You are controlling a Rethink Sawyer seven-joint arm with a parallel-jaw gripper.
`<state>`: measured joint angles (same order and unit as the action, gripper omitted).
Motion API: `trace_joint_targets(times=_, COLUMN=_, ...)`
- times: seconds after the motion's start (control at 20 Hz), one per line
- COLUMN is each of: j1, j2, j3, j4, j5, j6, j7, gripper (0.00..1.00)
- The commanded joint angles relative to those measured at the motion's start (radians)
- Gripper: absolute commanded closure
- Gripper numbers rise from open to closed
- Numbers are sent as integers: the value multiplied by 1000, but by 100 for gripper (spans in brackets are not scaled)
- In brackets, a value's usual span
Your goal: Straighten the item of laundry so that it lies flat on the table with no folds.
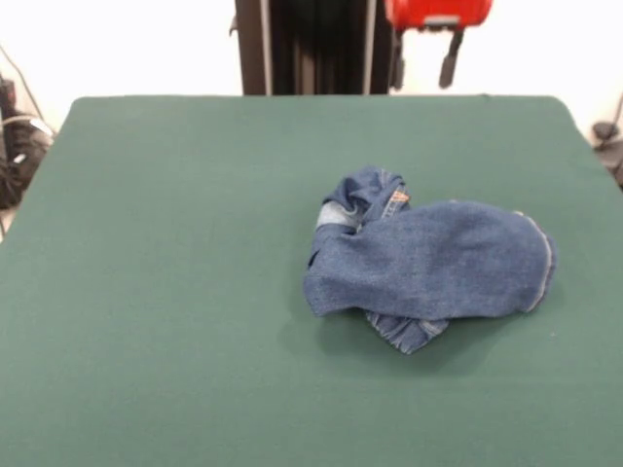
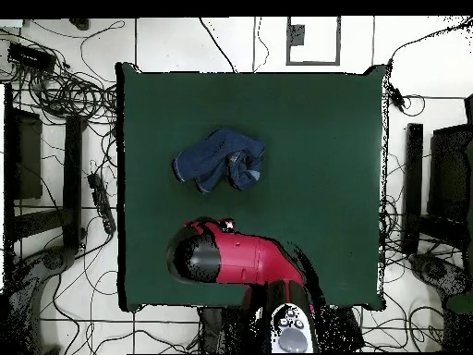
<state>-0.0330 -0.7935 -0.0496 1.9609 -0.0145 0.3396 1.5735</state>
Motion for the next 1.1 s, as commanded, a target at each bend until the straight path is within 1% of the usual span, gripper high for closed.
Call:
trace_joint_targets(times=0.05, j1=58, j2=165, j3=-34, j4=-130, j5=-38, j6=-184, j7=186, gripper=0)
trace_joint_targets(times=0.15, j1=87, j2=208, j3=-66, j4=-175, j5=-29, j6=-252, j7=197, gripper=0)
trace_joint_targets(times=0.3, j1=114, j2=306, j3=-97, j4=-232, j5=3, j6=-351, j7=206, gripper=0)
trace_joint_targets(times=0.45, j1=116, j2=365, j3=-97, j4=-250, j5=28, j6=-402, j7=209, gripper=0)
trace_joint_targets(times=0.5, j1=110, j2=392, j3=-97, j4=-275, j5=43, j6=-403, j7=209, gripper=0)
trace_joint_targets(times=0.65, j1=103, j2=425, j3=-85, j4=-288, j5=56, j6=-479, j7=217, gripper=0)
trace_joint_targets(times=0.75, j1=90, j2=451, j3=-68, j4=-305, j5=70, j6=-502, j7=221, gripper=0)
trace_joint_targets(times=1.05, j1=97, j2=516, j3=-90, j4=-356, j5=99, j6=-528, j7=200, gripper=0)
trace_joint_targets(times=1.1, j1=92, j2=514, j3=-85, j4=-343, j5=92, j6=-544, j7=203, gripper=0)
